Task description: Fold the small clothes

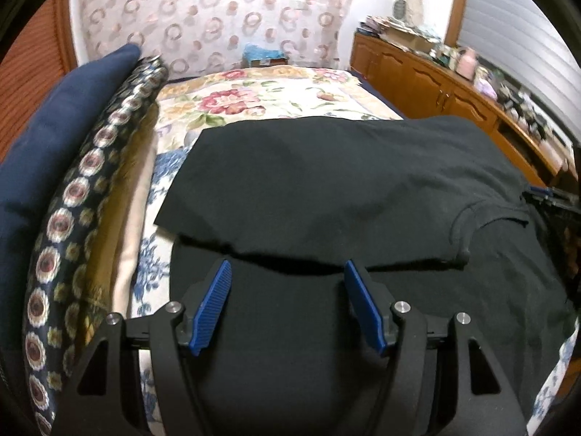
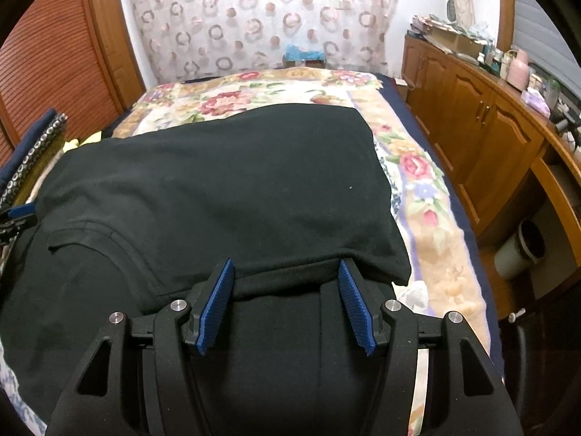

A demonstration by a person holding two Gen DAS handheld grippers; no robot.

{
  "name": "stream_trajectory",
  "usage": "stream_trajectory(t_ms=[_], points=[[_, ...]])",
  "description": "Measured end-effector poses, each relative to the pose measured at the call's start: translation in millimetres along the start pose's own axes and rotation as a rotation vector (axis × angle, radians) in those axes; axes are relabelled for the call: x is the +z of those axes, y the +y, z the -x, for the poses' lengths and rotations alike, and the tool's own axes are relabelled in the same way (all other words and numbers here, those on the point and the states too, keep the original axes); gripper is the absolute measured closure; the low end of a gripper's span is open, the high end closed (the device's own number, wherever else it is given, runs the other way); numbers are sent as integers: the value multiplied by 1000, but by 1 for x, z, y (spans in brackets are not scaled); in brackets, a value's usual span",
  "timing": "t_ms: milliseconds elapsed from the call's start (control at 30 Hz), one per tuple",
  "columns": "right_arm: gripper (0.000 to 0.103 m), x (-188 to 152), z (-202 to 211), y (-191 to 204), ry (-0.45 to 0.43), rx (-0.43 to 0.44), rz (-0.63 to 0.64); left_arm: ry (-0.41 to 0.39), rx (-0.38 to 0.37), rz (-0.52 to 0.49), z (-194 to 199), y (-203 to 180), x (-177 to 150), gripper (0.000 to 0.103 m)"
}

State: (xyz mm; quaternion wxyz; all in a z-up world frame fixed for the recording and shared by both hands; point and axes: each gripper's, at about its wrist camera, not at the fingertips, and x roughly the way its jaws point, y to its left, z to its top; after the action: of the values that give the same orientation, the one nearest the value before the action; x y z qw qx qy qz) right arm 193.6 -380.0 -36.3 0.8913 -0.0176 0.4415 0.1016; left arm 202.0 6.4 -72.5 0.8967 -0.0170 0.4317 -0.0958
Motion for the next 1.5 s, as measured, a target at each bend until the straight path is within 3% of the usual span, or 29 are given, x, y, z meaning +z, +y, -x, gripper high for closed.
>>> stream_trajectory(t_ms=[200,400,467,500,633,700,767,833,1133,1500], points=[[42,-1,1,-1,-2,8,-6,10,-36,73,-7,6,4,43],[43,1,2,-2,-3,17,-14,-6,-2,89,-15,9,19,43],[46,3,1,-3,4,7,-20,-7,-10,91,-19,11,21,55],[47,4,0,-3,9,0,-19,-3,-2,81,-20,11,22,56],[67,10,-2,-8,17,-18,-29,-16,-6,67,-19,12,21,63],[76,10,-3,-12,15,-19,-43,-24,-11,63,-17,13,22,74],[92,10,-1,-14,7,-20,-48,-30,-16,52,-17,12,24,93],[98,10,0,-16,-5,-4,-45,-43,-28,41,-15,10,26,96],[101,21,27,-4,-117,28,-1,-163,-38,-5,20,3,36,99],[102,36,68,9,-238,-12,62,-293,-35,-12,67,-4,40,100]])
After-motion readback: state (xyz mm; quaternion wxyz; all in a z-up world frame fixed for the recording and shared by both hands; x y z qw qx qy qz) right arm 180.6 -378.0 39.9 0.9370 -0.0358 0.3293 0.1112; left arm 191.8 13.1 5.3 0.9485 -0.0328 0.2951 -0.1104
